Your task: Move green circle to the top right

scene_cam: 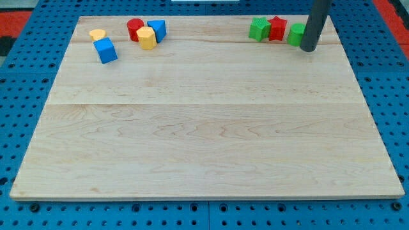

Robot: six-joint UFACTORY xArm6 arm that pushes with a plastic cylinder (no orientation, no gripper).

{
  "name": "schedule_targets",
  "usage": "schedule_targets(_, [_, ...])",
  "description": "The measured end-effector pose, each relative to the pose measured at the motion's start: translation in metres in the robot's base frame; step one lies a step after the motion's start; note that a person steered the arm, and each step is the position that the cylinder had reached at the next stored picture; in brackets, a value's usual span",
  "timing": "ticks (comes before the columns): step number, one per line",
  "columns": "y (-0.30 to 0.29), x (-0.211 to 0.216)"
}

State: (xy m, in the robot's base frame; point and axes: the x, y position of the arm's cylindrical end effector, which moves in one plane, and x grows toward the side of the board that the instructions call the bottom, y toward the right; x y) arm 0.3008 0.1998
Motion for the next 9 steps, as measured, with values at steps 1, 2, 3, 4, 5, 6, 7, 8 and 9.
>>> schedule_targets(1, [-0.002, -0.009])
schedule_targets(2, [-0.002, -0.022])
schedule_targets(3, [-0.002, -0.027])
schedule_targets(4, [-0.002, -0.029])
schedule_targets(5, [-0.002, -0.029])
schedule_targets(6, [-0.003, -0.029])
schedule_targets(7, [-0.026, -0.029])
schedule_targets(8, [-0.042, -0.03])
schedule_targets(9, [-0.042, -0.032])
